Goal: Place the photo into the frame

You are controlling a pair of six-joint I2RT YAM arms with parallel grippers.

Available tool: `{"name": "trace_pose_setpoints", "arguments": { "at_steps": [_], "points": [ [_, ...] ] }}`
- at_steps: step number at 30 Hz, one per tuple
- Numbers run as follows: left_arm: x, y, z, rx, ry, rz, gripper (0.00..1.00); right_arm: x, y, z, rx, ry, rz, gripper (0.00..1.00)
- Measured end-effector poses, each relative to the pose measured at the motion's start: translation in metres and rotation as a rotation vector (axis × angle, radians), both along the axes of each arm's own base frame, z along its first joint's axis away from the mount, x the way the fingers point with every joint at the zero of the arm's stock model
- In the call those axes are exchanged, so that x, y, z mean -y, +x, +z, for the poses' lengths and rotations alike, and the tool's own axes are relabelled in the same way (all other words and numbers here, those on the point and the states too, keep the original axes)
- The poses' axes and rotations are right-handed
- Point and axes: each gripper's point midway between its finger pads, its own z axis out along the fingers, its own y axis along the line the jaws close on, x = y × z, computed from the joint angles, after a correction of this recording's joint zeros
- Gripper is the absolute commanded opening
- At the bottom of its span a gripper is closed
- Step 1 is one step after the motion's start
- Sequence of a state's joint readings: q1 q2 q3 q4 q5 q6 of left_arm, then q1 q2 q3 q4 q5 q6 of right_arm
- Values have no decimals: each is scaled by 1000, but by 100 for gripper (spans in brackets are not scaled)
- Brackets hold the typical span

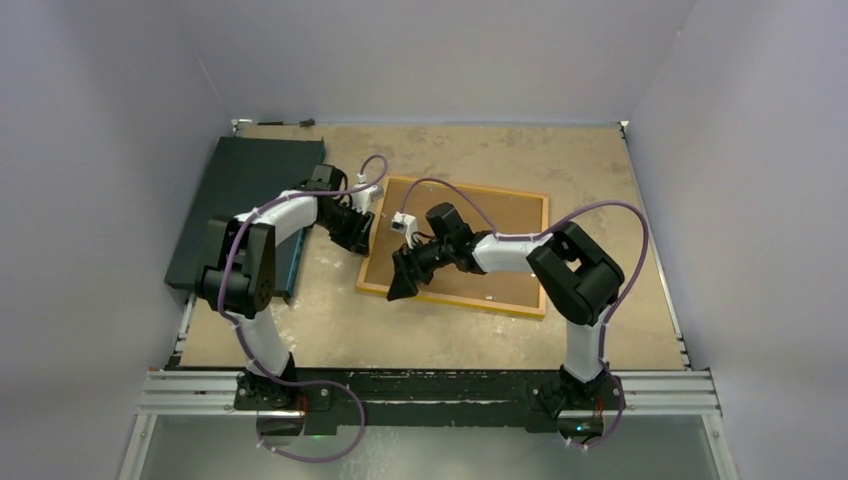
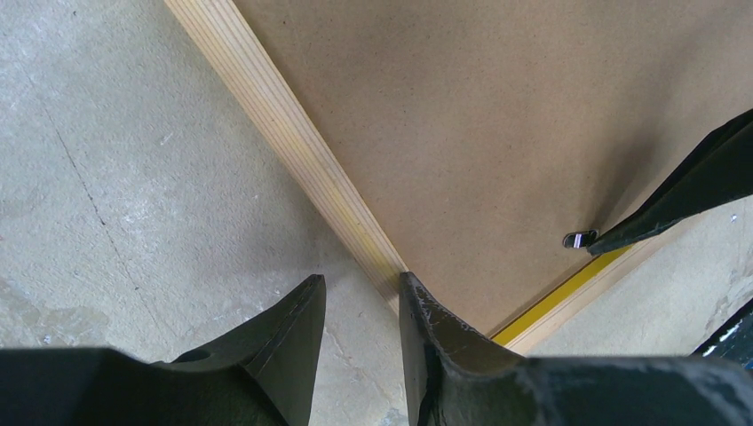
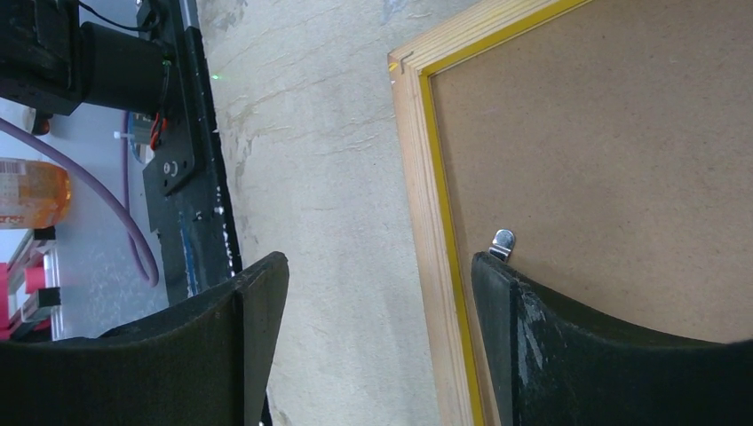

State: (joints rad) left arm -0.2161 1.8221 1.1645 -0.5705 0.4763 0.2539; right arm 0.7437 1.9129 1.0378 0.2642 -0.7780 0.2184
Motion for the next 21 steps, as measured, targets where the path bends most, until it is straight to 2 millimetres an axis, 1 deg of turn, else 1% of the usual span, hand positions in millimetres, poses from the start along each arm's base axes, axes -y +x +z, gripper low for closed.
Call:
{"name": "trace_pose_setpoints", "arguments": {
  "at_steps": [3,9,14,17,21],
  "points": [
    [0,0,0,-1,-1,0,34,-2,-4,-2,-4,-2,10,78],
    [1,0,0,-1,-4,-1,33,-5,-3,-2,-3,3,26,76],
    [1,0,0,-1,-6,-1,32,-4,-4,-1,-12,-1,37,77],
    [1,0,0,-1,-6,-1,32,-4,2,4,-8,-3,25,78],
    [1,0,0,-1,-6,-2,32,-4,14,15,21,2,-2,78]
  ]
}}
